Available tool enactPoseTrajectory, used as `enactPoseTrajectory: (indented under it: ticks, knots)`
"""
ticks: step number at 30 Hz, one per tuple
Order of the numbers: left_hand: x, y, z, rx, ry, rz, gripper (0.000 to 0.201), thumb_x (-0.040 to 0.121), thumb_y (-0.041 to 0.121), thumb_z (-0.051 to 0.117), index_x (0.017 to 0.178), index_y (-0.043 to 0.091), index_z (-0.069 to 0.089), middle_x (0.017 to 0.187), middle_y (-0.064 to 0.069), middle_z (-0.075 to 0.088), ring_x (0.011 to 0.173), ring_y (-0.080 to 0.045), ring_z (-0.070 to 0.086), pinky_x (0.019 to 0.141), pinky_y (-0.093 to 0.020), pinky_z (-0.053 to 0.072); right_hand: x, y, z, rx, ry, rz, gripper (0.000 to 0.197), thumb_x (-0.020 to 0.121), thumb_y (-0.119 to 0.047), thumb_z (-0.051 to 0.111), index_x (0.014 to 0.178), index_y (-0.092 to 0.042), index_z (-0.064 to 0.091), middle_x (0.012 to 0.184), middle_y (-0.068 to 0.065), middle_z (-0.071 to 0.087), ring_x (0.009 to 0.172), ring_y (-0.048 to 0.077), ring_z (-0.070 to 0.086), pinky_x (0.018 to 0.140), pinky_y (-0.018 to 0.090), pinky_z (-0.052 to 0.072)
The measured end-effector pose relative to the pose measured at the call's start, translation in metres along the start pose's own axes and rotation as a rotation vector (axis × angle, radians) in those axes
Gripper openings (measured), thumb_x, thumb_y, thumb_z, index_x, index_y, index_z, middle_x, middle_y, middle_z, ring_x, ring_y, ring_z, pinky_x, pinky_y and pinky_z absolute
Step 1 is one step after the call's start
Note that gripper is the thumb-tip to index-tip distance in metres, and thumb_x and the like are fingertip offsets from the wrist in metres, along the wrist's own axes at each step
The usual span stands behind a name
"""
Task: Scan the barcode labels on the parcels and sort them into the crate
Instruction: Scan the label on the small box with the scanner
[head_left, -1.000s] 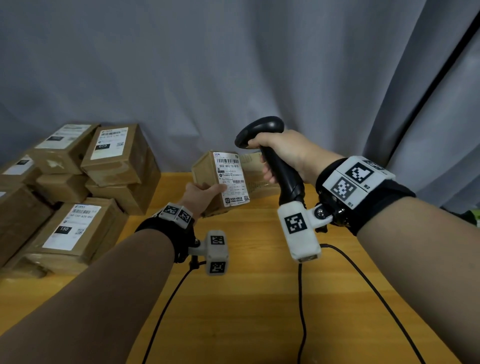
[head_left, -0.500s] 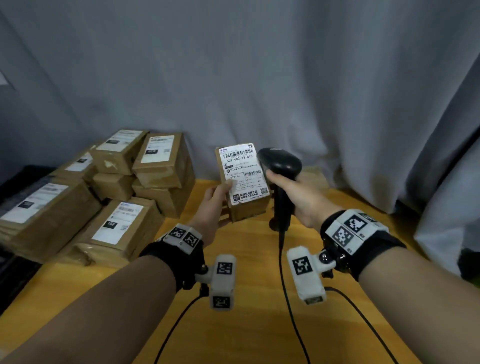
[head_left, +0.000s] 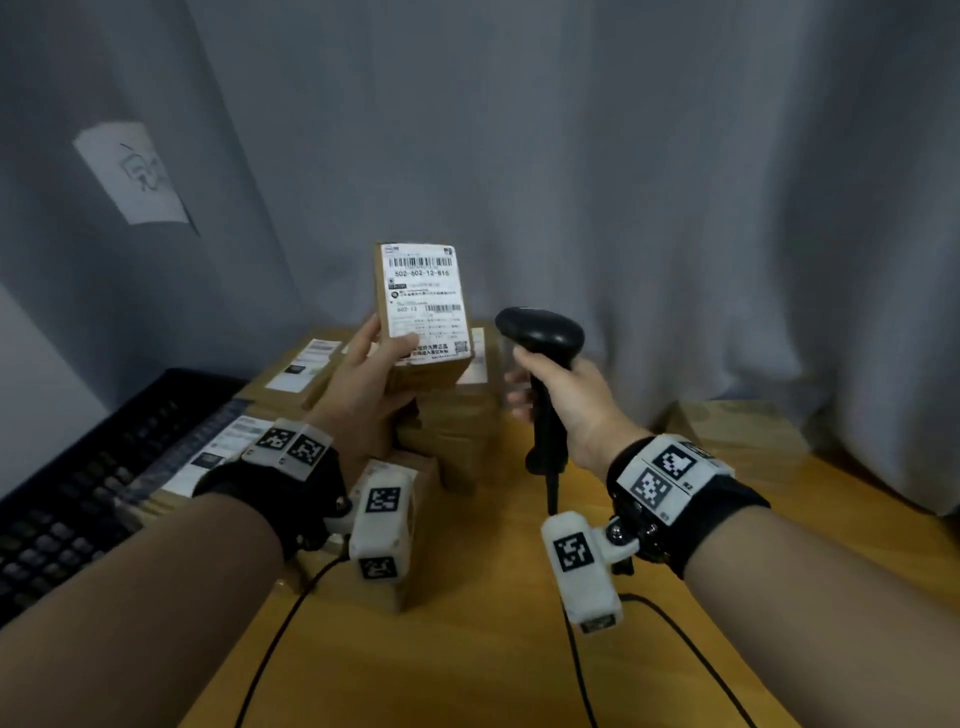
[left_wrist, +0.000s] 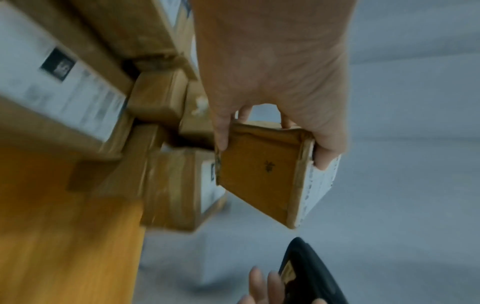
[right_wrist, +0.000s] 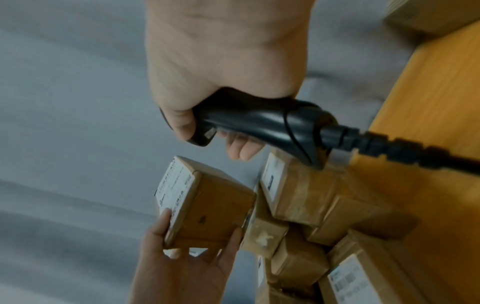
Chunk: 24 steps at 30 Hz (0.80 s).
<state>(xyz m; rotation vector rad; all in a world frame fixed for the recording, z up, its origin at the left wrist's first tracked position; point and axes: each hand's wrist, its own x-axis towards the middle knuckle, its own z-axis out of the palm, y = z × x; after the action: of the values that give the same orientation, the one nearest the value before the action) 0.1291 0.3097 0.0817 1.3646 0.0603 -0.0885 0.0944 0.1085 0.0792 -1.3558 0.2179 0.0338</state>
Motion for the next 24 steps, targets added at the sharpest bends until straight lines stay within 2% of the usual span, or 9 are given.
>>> enactPoseTrajectory:
  ticks: [6, 11, 13, 15, 17, 18, 21, 22, 24]
  knots:
    - [0.061, 0.042, -0.108, 0.082, 0.232, -0.001, 0.049, 0.089, 0.023, 0.064, 0.135, 0.024, 0.046, 0.119, 0.0, 0.065, 0.096, -0.015, 0.066, 0.069, -0.032, 0.056, 0.046, 0.016, 0.089, -0.087, 0.021, -0.034, 0.029, 0.088, -0.023, 0.069, 0.108, -0.002, 0.064, 0.081, 0.007, 0.066, 0.065, 0.015, 0.061, 0.062, 0.027, 0.053]
    - [0.106, 0.048, -0.167, 0.128, 0.204, -0.133, 0.042, 0.086, 0.031, 0.065, 0.127, 0.024, 0.056, 0.11, -0.003, 0.071, 0.088, -0.021, 0.07, 0.061, -0.035, 0.057, 0.072, 0.017, 0.138, -0.107, 0.045, -0.045, 0.031, 0.088, -0.023, 0.069, 0.107, 0.001, 0.064, 0.083, 0.01, 0.065, 0.06, 0.014, 0.06, 0.053, 0.023, 0.05]
    - [0.122, 0.046, -0.175, 0.16, 0.189, -0.191, 0.033, 0.088, 0.034, 0.061, 0.119, 0.021, 0.059, 0.105, -0.005, 0.07, 0.086, -0.02, 0.068, 0.067, -0.038, 0.057, 0.082, 0.012, 0.153, -0.126, 0.041, -0.068, 0.024, 0.089, -0.022, 0.068, 0.102, -0.002, 0.064, 0.082, 0.01, 0.065, 0.061, 0.014, 0.059, 0.053, 0.022, 0.051]
    - [0.135, 0.043, -0.179, 0.161, 0.17, -0.269, 0.04, 0.084, 0.043, 0.063, 0.117, 0.02, 0.062, 0.104, -0.007, 0.07, 0.089, -0.022, 0.067, 0.077, -0.041, 0.057, 0.09, 0.008, 0.165, -0.148, 0.039, -0.077, 0.016, 0.089, -0.022, 0.068, 0.097, -0.009, 0.063, 0.082, 0.007, 0.065, 0.063, 0.014, 0.06, 0.058, 0.023, 0.052]
    - [0.146, 0.038, -0.181, 0.186, 0.166, -0.329, 0.034, 0.085, 0.044, 0.063, 0.108, 0.019, 0.064, 0.102, -0.009, 0.068, 0.091, -0.023, 0.064, 0.075, -0.039, 0.056, 0.097, 0.008, 0.171, -0.17, 0.044, -0.076, 0.017, 0.089, -0.023, 0.068, 0.098, -0.01, 0.061, 0.082, 0.005, 0.065, 0.063, 0.014, 0.061, 0.059, 0.024, 0.053]
    - [0.15, 0.034, -0.181, 0.187, 0.17, -0.344, 0.029, 0.088, 0.041, 0.063, 0.105, 0.018, 0.064, 0.107, -0.011, 0.066, 0.095, -0.024, 0.062, 0.076, -0.039, 0.055, 0.099, 0.01, 0.172, -0.185, 0.055, -0.072, 0.019, 0.089, -0.023, 0.068, 0.1, -0.009, 0.061, 0.081, 0.005, 0.065, 0.063, 0.014, 0.061, 0.059, 0.025, 0.053]
    - [0.159, 0.015, -0.183, 0.495, 0.2, -0.268, 0.042, 0.094, 0.03, 0.058, 0.129, 0.008, 0.052, 0.132, -0.02, 0.054, 0.109, -0.031, 0.057, 0.084, -0.036, 0.051, 0.103, 0.018, 0.172, -0.219, 0.099, -0.058, 0.028, 0.089, -0.025, 0.068, 0.106, -0.004, 0.062, 0.08, 0.005, 0.065, 0.059, 0.012, 0.06, 0.058, 0.024, 0.053]
    - [0.161, 0.012, -0.183, 0.518, 0.255, -0.221, 0.043, 0.097, 0.028, 0.053, 0.131, 0.001, 0.049, 0.132, -0.023, 0.054, 0.109, -0.033, 0.059, 0.083, -0.034, 0.051, 0.103, 0.018, 0.17, -0.214, 0.109, -0.054, 0.028, 0.09, -0.024, 0.067, 0.107, -0.003, 0.062, 0.079, 0.005, 0.065, 0.058, 0.012, 0.06, 0.056, 0.023, 0.052]
    - [0.166, 0.01, -0.186, 0.642, 0.334, -0.174, 0.043, 0.098, 0.029, 0.047, 0.124, -0.003, 0.055, 0.126, -0.024, 0.059, 0.11, -0.038, 0.059, 0.086, -0.037, 0.05, 0.104, 0.02, 0.166, -0.218, 0.13, -0.05, 0.027, 0.09, -0.024, 0.066, 0.107, -0.002, 0.062, 0.077, 0.006, 0.064, 0.058, 0.013, 0.059, 0.055, 0.023, 0.051]
